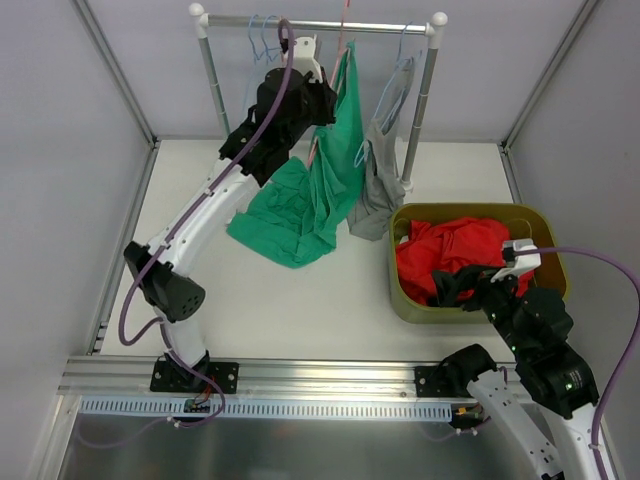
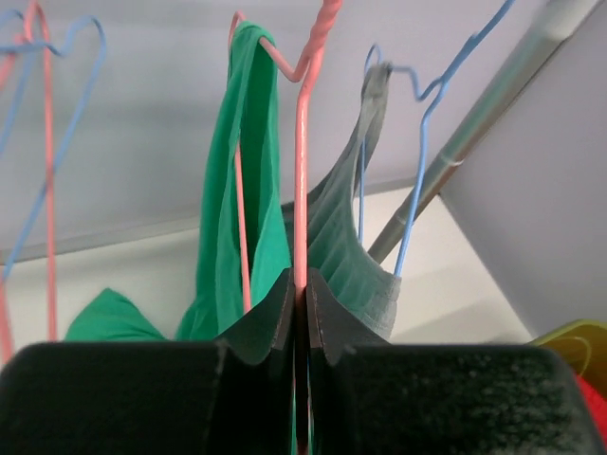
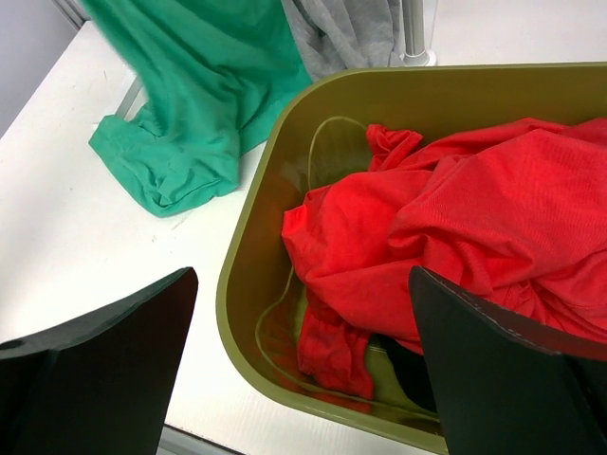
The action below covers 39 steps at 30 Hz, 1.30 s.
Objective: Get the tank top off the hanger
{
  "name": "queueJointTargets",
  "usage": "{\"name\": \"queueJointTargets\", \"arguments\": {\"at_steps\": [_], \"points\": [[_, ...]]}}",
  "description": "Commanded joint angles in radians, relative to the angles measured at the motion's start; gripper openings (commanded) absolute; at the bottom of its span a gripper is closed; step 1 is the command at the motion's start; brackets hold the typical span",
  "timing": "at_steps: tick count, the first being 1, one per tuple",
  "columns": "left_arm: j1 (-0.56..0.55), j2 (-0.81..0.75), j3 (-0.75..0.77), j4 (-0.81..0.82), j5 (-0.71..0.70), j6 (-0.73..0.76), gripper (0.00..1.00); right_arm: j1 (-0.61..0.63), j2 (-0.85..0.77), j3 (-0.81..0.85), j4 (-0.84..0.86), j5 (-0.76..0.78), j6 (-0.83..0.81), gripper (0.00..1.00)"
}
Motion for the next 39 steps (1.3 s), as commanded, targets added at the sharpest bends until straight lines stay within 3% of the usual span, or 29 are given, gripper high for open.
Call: {"name": "queueJointTargets", "arguments": {"at_steps": [1,4,11,16,20,23,29,34,39], "points": [[0.001,-0.113,-0.028,0.077,-0.017,0.007,0.0,-0.003,0.023,0.004,0.063,0.014,-0.036,1.0],[0.001,-0.19,-0.117,0.077,-0.003,-0.006,0.0,-0.003,0.034,0.022,0.06,0.073,-0.05,0.99],[-0.005,-0.473,-0.361,0.077,0.035,-0.015,0.0,-0.003,0.066,0.033,0.069,0.004,-0.042,0.99],[-0.013,-0.757,-0.65,0.074,0.193,-0.039,0.0,-0.004,0.135,0.034,0.196,-0.347,-0.012,1.0],[-0.014,-1.098,-0.867,0.044,0.319,-0.065,0.0,-0.001,0.227,0.013,0.351,-0.679,0.067,0.99],[-0.014,-1.289,-0.962,-0.042,0.379,-0.098,0.0,0.003,0.314,-0.024,0.563,-0.762,0.204,0.97],[-0.014,-1.497,-1.074,-0.085,0.468,-0.125,0.0,0.173,0.553,0.068,0.678,-0.61,0.182,0.92],[-0.014,-1.48,-1.081,-0.092,0.626,-0.181,0.0,0.423,0.739,0.306,0.645,-0.431,-0.062,0.87],[-0.014,-1.446,-1.076,-0.093,0.701,-0.222,0.0,0.468,0.856,0.396,0.614,-0.004,-0.064,0.8]]}}
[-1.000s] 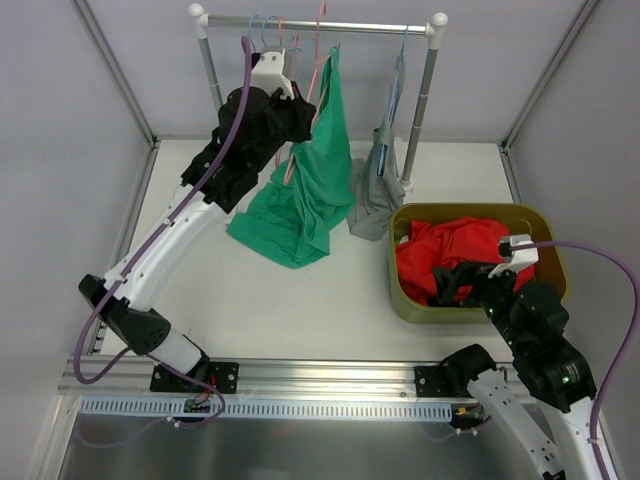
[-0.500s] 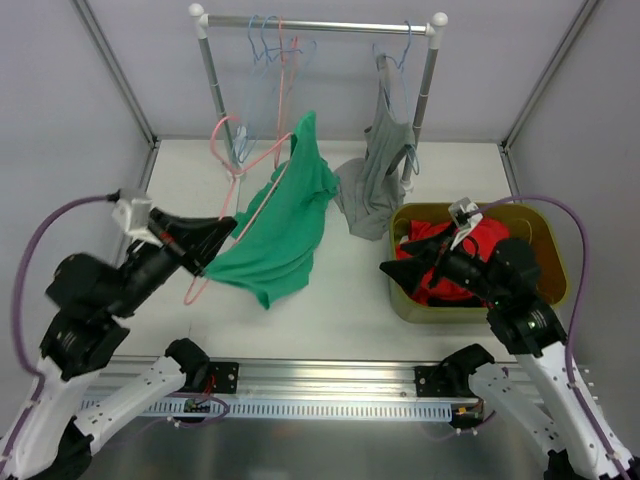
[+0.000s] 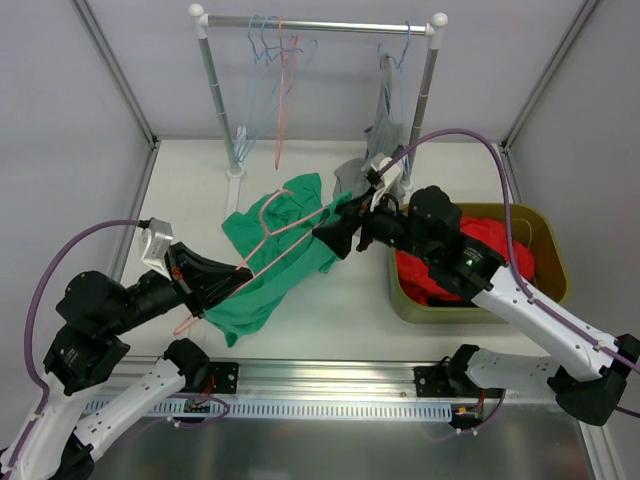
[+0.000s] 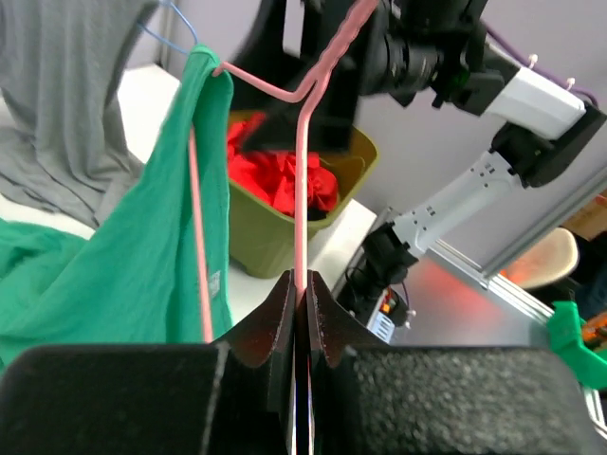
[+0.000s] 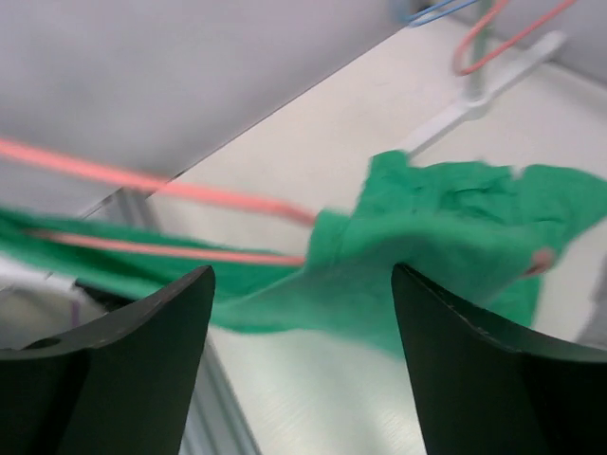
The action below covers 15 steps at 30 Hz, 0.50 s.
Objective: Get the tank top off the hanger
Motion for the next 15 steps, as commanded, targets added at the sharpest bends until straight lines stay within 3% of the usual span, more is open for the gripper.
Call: {"name": "queueJointTargets", "arguments": {"at_steps": [1,6,9,10,15], "points": [[-0.011,0.016,0.011,0.054,0.113,-0.06,0.0,0.006,0.03,0.071,0.021,0.325,-0.042,0.77],[-0.011,0.012,0.008,0.054,0.12,-0.068,0.0,0.023,0.055,0.067,0.013,0.437,-0.044,0.63],[-0.011,0.016,0.008,0.056,0.123,-0.068,0.0,0.024,0.06,0.075,0.013,0.451,-0.053,0.44],[-0.011,0.016,0.008,0.053,0.122,-0.065,0.0,0.024,0.058,0.075,0.013,0.452,-0.056,0.32],[-0.011,0.013,0.002,0.051,0.071,-0.048,0.0,0.024,0.03,0.056,0.012,0.446,-0.062,0.13]]}}
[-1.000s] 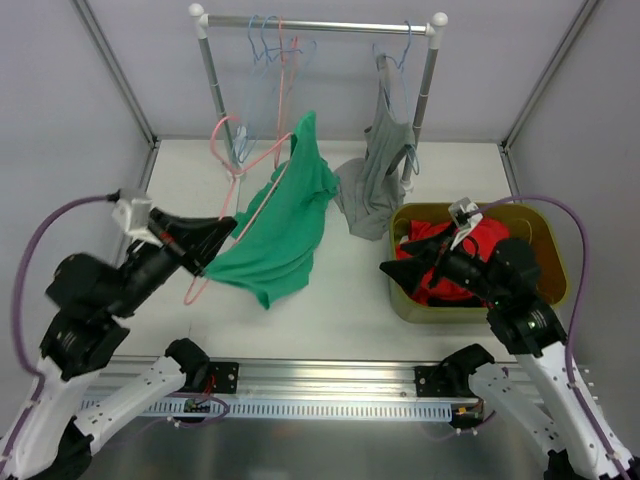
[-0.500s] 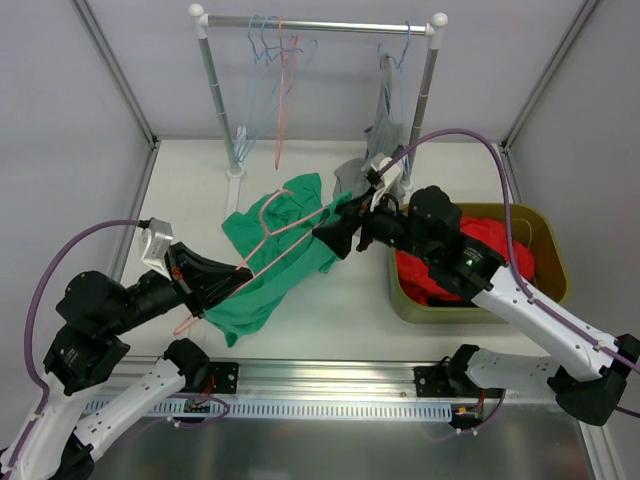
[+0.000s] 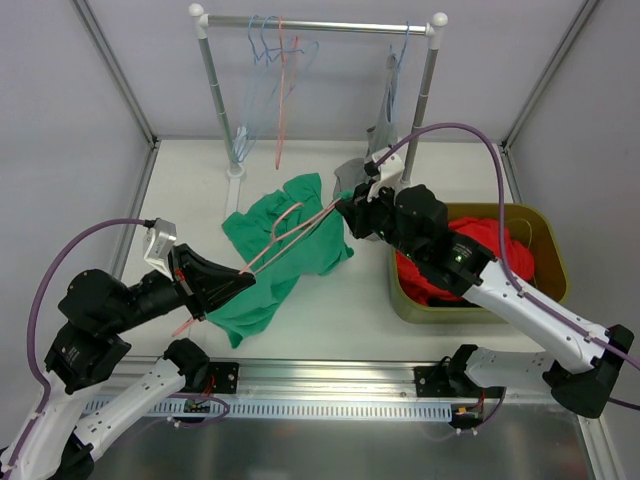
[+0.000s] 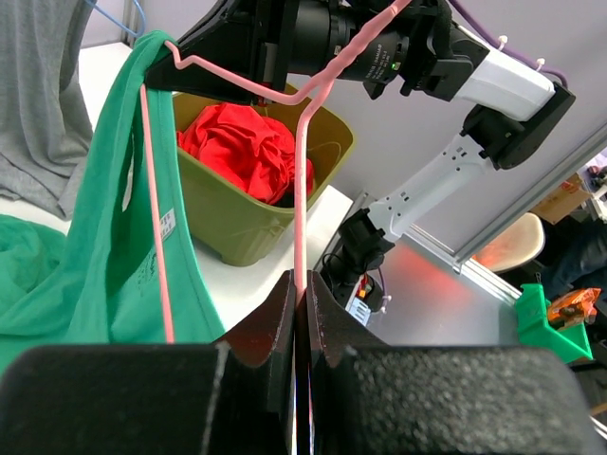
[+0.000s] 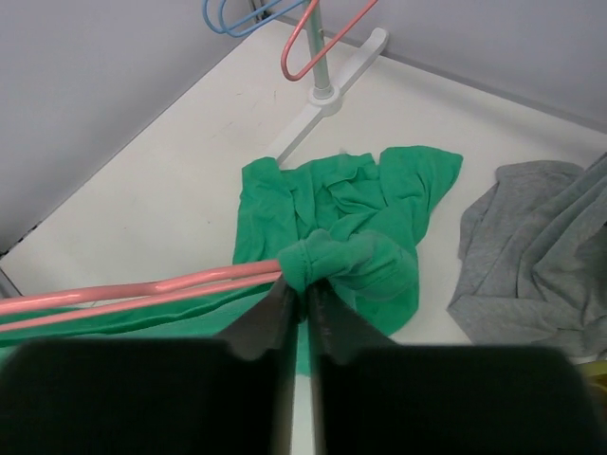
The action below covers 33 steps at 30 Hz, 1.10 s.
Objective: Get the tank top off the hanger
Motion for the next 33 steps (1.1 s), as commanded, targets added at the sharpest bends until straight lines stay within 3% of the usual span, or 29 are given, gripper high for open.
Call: {"name": "queueJointTargets", "arguments": {"at_steps": [1,9,14,18,22,26,29,33], "points": [[-0.012,-0.002,0.002,0.055,-0.007,0.0,0.0,0.003,-0.04,0.016,0.033,0.048,-0.017,0.01],[-0.012,0.026,0.013,0.054,-0.007,0.006,0.0,-0.074,-0.074,0.042,-0.049,0.175,-0.041,0.0],[-0.012,0.079,0.084,0.1,-0.082,0.004,0.0,-0.154,-0.078,-0.038,-0.06,0.05,0.047,0.0],[-0.013,0.21,0.166,0.21,-0.027,-0.008,0.0,-0.184,-0.113,-0.124,-0.034,-0.054,0.122,0.0],[-0.013,0.355,0.145,0.542,0.065,-0.051,0.0,-0.186,-0.126,-0.188,0.025,-0.312,0.15,0.0],[-0.027,0.466,0.056,1.121,0.116,0.019,0.0,-0.186,-0.159,-0.251,0.056,-0.528,0.174,0.0],[-0.036,0.564,0.051,1.274,0.107,0.246,0.0,-0.186,-0.249,-0.329,0.056,-0.628,0.156,0.0],[-0.036,0.691,0.11,1.432,0.113,0.395,0.0,-0.186,-0.378,-0.446,0.056,-0.653,0.15,0.0]]}}
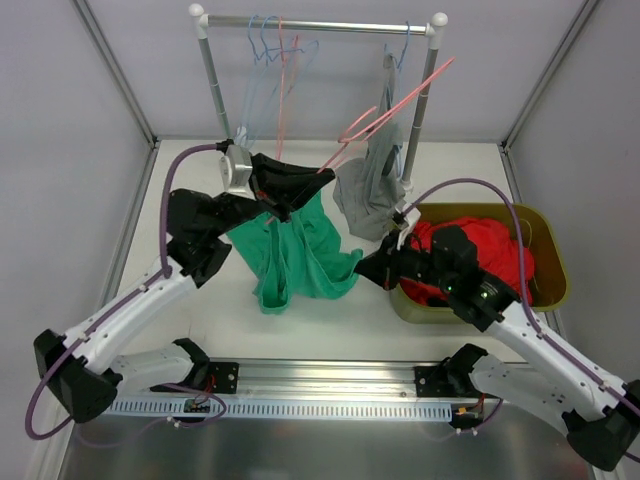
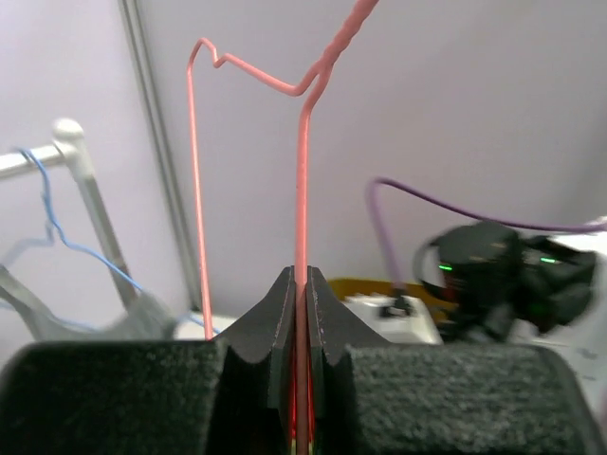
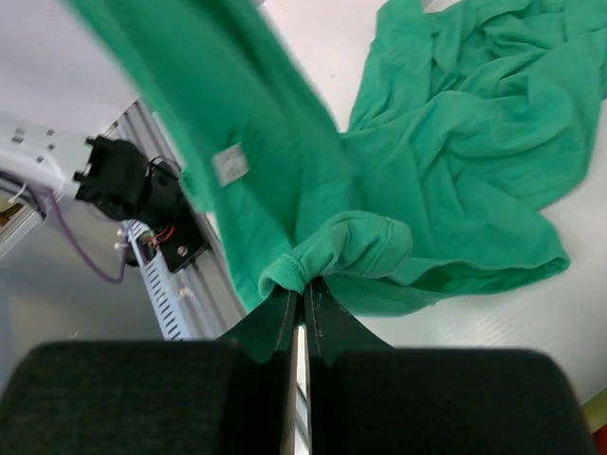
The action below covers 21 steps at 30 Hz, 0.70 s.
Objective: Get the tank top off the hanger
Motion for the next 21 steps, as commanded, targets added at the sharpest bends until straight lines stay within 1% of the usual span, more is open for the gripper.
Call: {"name": "queueJointTargets", "arguments": {"at_steps": [1,3,4,7,8,10,13,14,15,16,17,18,20,21], "points": [[-0.01,0.079,0.059,0.406,0.039,0.208,0.0,-0.001,-0.111,-0.079,0.054,-0.108,0.026,0.0],[-0.01,0.119,0.044,0.536,0.044,0.211,0.0,0.001,-0.118,-0.116,0.088,-0.127,0.058,0.0],[-0.01,0.159,0.041,0.669,0.051,0.201,0.0,0.006,-0.111,-0.145,0.106,-0.157,0.087,0.0],[-0.01,0.231,0.049,0.82,0.047,0.121,0.0,0.041,-0.068,-0.194,0.244,-0.182,0.144,0.0],[-0.01,0.244,0.062,0.825,0.044,0.087,0.0,0.071,-0.054,-0.208,0.289,-0.182,0.156,0.0],[-0.011,0.264,0.061,0.833,0.024,0.058,0.0,0.101,-0.004,-0.199,0.289,-0.155,0.144,0.01],[-0.018,0.264,0.014,0.859,-0.074,0.033,0.0,0.136,0.05,-0.188,0.288,-0.105,0.13,0.07],[-0.019,0.256,-0.032,0.856,-0.164,0.024,0.0,0.142,0.056,-0.19,0.278,-0.089,0.126,0.13],[-0.019,0.221,-0.064,0.845,-0.22,0.017,0.0,0.145,0.061,-0.197,0.271,-0.06,0.121,0.16],[-0.019,0.195,-0.097,0.826,-0.275,0.007,0.0,0.145,0.061,-0.2,0.26,0.009,0.119,0.23],[-0.019,0.169,-0.153,0.74,-0.392,-0.013,0.0,0.148,0.061,-0.202,0.227,0.043,0.119,0.58],[-0.019,0.107,-0.175,0.667,-0.454,-0.031,0.0,0.148,0.058,-0.205,0.208,0.107,0.116,0.74],[-0.019,0.049,-0.188,0.483,-0.539,-0.072,0.0,0.15,0.023,-0.216,0.182,0.145,0.112,0.87],[-0.022,0.011,-0.183,0.316,-0.597,-0.082,0.0,0.148,0.005,-0.222,0.182,0.154,0.109,0.9]]}}
